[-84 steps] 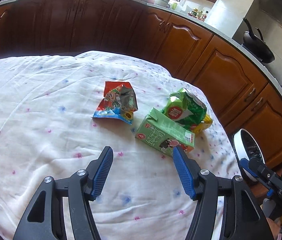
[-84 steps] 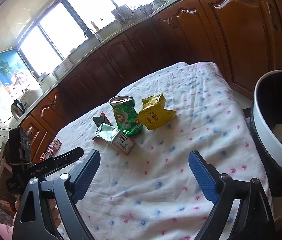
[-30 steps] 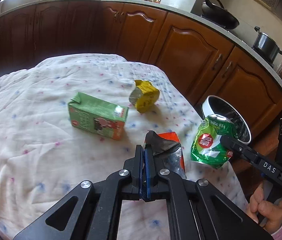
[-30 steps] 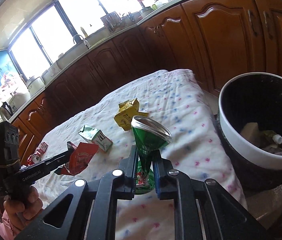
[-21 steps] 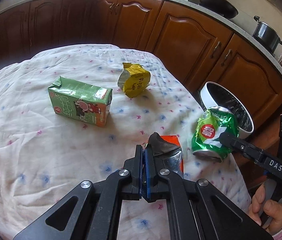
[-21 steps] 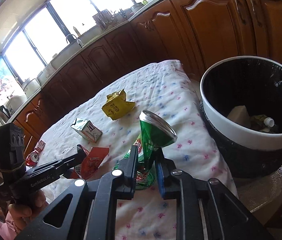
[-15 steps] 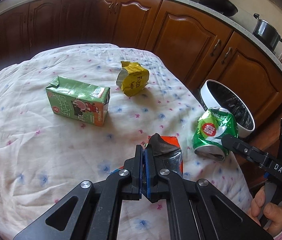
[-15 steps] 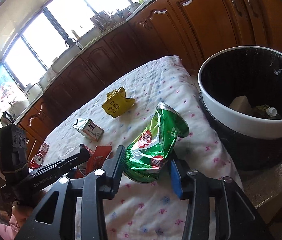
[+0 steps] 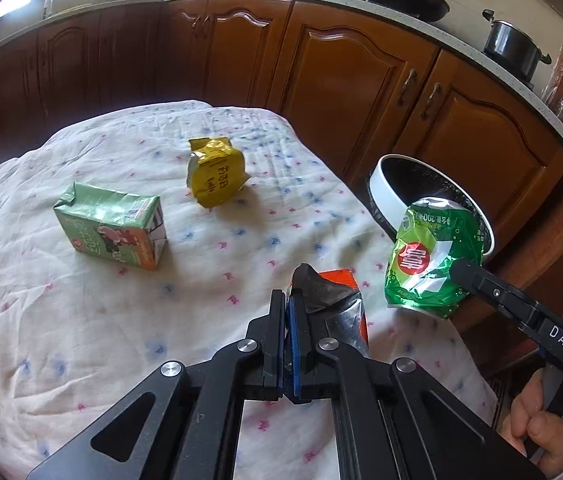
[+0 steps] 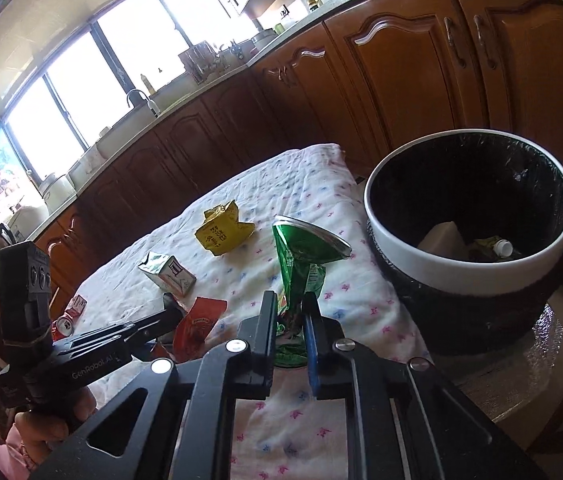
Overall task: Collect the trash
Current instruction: 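Carry the red packet and green can over the bin and open both tools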
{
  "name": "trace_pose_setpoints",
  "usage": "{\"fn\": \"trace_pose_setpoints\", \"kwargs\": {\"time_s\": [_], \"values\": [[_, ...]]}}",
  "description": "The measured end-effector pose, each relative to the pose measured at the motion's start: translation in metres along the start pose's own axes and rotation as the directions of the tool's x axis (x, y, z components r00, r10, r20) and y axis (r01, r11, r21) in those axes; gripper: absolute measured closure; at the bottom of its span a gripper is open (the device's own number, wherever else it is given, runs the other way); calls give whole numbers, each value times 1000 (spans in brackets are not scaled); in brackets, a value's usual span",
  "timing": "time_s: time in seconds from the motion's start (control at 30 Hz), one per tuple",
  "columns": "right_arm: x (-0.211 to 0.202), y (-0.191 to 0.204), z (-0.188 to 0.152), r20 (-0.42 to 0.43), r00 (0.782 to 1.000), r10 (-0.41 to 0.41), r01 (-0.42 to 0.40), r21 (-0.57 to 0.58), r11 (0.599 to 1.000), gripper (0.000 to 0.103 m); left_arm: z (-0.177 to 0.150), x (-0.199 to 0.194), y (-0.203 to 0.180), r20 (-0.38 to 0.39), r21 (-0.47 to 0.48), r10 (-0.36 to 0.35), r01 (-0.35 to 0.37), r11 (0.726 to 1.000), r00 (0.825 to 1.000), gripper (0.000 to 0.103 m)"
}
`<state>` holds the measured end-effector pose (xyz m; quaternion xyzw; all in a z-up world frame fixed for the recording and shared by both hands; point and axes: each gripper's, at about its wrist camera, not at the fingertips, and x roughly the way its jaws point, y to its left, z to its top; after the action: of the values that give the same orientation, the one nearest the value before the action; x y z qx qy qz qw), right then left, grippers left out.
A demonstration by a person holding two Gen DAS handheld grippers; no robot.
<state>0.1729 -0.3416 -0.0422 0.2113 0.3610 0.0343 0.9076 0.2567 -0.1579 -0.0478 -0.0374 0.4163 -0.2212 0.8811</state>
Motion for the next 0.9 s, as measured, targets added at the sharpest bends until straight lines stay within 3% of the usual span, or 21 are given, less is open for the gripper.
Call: {"fn": "trace_pose_setpoints", "kwargs": {"time_s": [0.5, 0.9], "values": [[-53, -41, 33, 129, 988, -84, 82, 22, 996, 91, 45, 24, -66, 16, 137, -54, 51, 989, 998, 102], [-56, -76, 59, 145, 976, -161, 157, 42, 987, 91, 89, 60, -107, 24, 199, -90, 84, 976, 996, 102]]}}
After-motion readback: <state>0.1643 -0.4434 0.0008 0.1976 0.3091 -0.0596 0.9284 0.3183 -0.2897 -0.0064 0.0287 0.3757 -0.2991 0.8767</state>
